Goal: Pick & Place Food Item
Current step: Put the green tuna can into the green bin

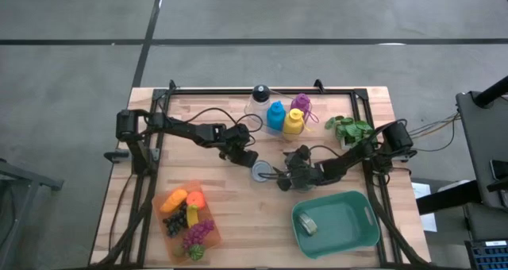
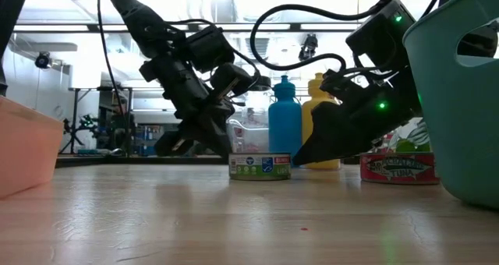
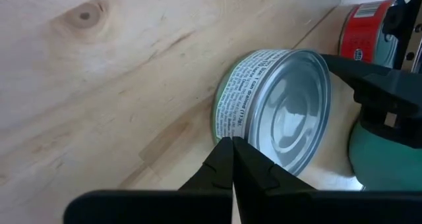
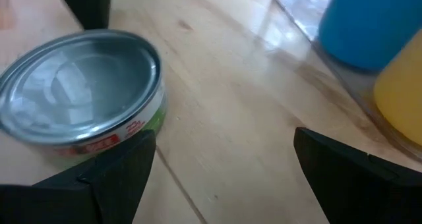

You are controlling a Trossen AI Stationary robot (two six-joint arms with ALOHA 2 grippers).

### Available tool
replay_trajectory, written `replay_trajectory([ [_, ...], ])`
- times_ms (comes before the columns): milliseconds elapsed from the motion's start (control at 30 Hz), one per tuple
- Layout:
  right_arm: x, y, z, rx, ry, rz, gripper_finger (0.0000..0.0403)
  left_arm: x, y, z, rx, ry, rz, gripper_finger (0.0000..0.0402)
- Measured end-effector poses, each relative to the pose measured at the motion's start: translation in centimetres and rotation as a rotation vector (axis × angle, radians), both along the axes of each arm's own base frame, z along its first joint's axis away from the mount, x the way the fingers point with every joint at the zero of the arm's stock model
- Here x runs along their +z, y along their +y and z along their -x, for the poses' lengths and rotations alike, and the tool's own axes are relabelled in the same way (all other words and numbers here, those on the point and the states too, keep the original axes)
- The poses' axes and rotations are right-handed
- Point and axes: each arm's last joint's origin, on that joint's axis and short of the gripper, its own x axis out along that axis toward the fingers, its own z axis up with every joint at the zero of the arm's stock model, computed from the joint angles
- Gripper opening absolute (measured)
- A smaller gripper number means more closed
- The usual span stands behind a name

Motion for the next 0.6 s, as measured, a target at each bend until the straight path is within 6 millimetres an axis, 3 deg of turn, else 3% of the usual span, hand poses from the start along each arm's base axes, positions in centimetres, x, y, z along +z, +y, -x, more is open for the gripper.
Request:
replay_trajectory([
  [267, -0.1, 0.3, -0.1, 0.162, 0.082, -0.002, 0.0358, 0.0, 0.0, 0.0, 0.000, 0.000, 0.000, 0.0001],
  [600, 0.2, -0.5, -1.0, 0.187, 0.128, 0.044, 0.0358, 0.0, 0.0, 0.0, 0.001, 0.004, 0.000, 0.0001],
])
